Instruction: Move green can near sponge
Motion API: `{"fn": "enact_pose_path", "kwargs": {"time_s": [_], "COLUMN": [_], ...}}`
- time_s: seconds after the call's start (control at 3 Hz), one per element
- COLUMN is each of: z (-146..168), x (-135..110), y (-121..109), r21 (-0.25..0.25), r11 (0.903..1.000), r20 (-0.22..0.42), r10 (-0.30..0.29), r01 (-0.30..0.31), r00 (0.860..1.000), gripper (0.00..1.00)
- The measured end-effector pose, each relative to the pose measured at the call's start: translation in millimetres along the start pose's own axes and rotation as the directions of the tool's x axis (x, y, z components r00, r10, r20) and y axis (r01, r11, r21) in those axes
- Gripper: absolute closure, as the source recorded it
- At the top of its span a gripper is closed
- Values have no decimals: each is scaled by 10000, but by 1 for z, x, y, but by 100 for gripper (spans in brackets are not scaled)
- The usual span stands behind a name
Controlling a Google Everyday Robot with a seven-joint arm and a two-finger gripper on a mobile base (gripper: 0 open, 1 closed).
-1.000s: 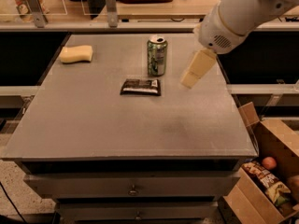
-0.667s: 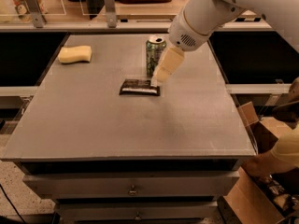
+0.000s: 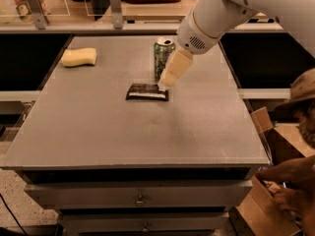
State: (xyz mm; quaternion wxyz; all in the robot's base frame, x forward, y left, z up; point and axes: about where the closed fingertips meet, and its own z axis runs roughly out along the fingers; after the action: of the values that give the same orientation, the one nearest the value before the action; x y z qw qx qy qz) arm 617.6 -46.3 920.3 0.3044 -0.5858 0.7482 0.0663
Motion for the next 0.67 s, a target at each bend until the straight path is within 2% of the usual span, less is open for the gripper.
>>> {"fn": "enact_pose_path", "kwargs": {"time_s": [0.67], "z": [28], "x": [9], "y": [-43], "r21": [56], "r11": [9991], "r20": [697], "r10": [413], "r01": [-418], "r00": [9967], "gripper": [0]}}
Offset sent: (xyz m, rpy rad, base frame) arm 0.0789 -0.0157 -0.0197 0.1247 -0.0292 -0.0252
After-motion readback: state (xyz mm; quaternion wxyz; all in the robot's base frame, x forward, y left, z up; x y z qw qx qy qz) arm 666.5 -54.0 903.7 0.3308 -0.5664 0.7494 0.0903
